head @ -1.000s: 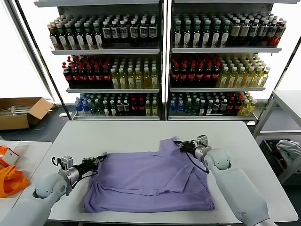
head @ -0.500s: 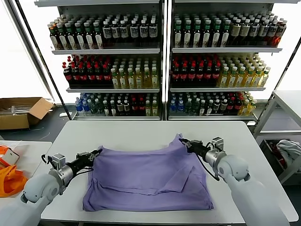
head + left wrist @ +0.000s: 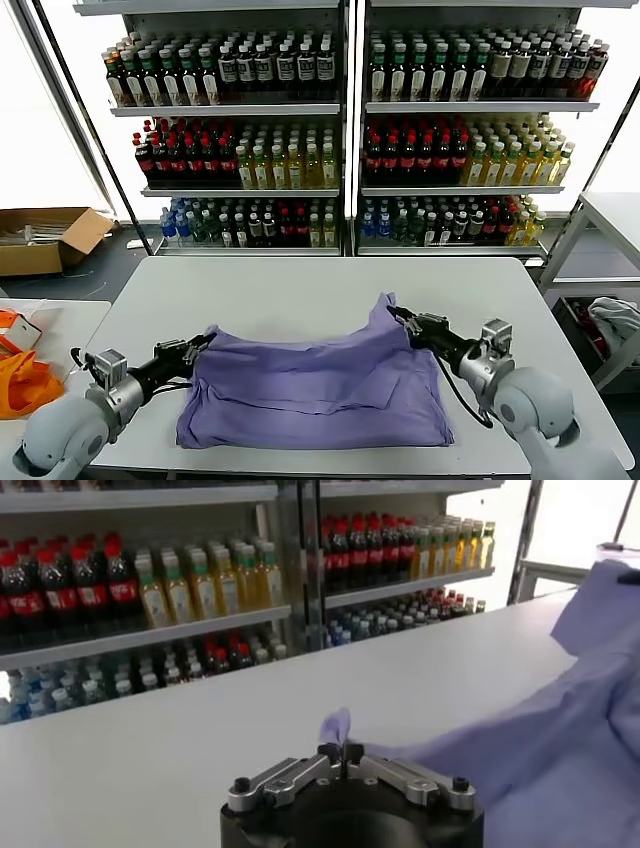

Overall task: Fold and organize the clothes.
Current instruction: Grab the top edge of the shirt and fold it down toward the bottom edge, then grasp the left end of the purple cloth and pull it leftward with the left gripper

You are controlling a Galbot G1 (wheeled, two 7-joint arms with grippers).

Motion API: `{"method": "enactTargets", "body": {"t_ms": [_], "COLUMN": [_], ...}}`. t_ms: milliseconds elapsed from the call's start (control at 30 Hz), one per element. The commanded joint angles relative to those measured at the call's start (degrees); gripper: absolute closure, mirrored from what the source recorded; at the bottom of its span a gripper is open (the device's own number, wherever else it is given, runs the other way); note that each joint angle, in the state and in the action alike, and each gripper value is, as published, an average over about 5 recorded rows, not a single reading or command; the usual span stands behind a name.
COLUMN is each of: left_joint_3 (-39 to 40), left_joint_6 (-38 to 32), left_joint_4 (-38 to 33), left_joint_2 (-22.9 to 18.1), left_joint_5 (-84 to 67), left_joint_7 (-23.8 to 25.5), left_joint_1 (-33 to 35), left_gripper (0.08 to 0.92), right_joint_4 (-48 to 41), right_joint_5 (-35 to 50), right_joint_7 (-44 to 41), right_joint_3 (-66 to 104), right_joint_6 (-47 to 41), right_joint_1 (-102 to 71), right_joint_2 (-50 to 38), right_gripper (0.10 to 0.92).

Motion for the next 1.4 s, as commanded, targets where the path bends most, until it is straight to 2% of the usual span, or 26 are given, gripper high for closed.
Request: {"method": "enactTargets", "body": {"t_ms": [33,300,533,767,867,967,1133,1267,1400], "left_joint_3": [-7.59,-10.62,-10.11,-12.02,-14.23,-16.02,-13.89,-9.99,-7.31], "left_joint_6": [0.06,-0.19,0.53,1.31,1.30,1.22,0.34,0.16,1.30], "left_joint_4": [-5.97,-8.52,-8.48,-8.84,-9.22,-10.60,-13.64,-13.59,-13.16], "left_joint_2": [-0.42,-4.32,-6.36,-6.59,-6.44,-7.25,-13.75,-21.25,-25.93], "left_joint_5": [1.77,3.68,10.10,12.29,11.63,8.26,5.69,6.05,6.36], "left_joint_7": [-0.50,-0.85,0.11,-0.05,-0.55,-3.20,-10.17,-15.69,-17.28], "left_joint_1": [12.81,20.83,23.72,23.91,23.19,22.75,22.30,21.18,21.35], "left_gripper": [0.912,0.912,0.895,0.708,0.622,0.535,0.396,0.276,0.193], "right_joint_4": [7.39,6.91,6.43,5.76,4.25,1.74,-4.12,-7.94,-8.83], "right_joint_5": [-1.08,-5.15,-7.60,-7.60,-6.98,-6.95,-5.89,-3.04,-2.94], "right_joint_7": [0.35,0.44,0.62,2.00,2.74,2.58,4.17,5.72,5.81], "right_joint_3": [6.32,7.71,8.08,10.35,12.38,15.15,23.31,28.14,29.78], "right_joint_6": [-0.25,-0.34,-0.99,2.14,9.08,18.51,29.07,31.31,32.27], "right_joint_1": [-13.84,-19.28,-21.16,-21.53,-20.53,-18.88,-14.92,-14.51,-16.67], "right_joint_2": [-0.59,-0.48,-0.35,0.88,1.43,2.17,3.61,2.66,2.13], "right_gripper": [0.920,0.920,0.893,0.706,0.619,0.541,0.402,0.283,0.213]}}
